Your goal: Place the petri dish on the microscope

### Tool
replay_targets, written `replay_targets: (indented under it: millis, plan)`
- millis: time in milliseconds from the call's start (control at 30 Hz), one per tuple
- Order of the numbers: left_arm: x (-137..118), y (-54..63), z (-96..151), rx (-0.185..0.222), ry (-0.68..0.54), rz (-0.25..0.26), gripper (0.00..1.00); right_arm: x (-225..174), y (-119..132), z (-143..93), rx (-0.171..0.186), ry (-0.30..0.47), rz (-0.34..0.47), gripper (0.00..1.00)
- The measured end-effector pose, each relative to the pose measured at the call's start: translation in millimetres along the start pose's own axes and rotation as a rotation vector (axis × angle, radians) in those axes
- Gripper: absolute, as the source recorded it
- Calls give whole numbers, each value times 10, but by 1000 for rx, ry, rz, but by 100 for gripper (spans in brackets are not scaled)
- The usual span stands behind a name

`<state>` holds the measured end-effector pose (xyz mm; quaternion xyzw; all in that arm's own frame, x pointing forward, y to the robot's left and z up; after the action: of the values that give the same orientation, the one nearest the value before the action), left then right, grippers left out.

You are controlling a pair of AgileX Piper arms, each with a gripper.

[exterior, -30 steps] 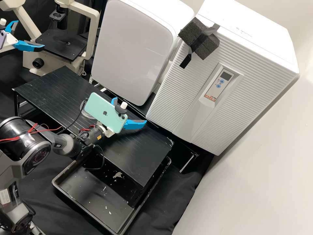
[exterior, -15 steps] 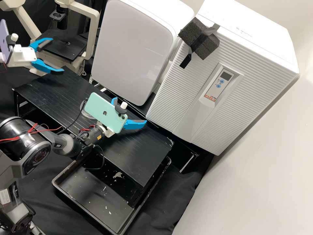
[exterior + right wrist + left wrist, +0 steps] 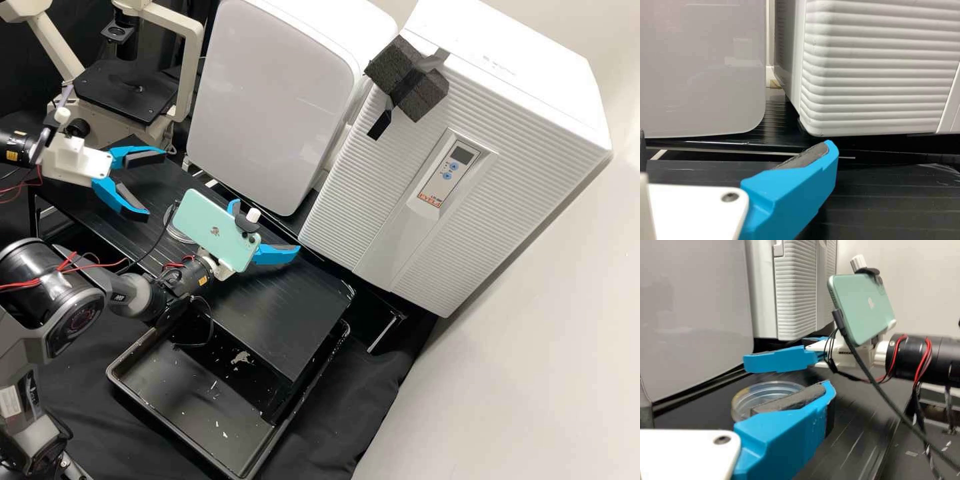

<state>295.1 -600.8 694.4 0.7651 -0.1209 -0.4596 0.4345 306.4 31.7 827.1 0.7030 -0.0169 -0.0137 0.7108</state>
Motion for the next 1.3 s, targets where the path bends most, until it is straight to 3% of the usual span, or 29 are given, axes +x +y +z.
replay_targets:
  millis: [67, 467, 700, 1067, 1300]
  plan:
    - [60, -16, 11, -19, -4, -12, 100, 0, 0, 0, 0, 0, 0, 100]
    - [399, -214, 137, -5, -1, -144, 100, 0, 0, 0, 0, 0, 0, 100]
    - [540, -248, 137, -2, -16, -145, 100, 0, 0, 0, 0, 0, 0, 100]
    - [666, -314, 166, -30, -17, -140, 100, 0, 0, 0, 0, 0, 0, 100]
    - [685, -383, 140, -20, -6, -142, 100, 0, 0, 0, 0, 0, 0, 100]
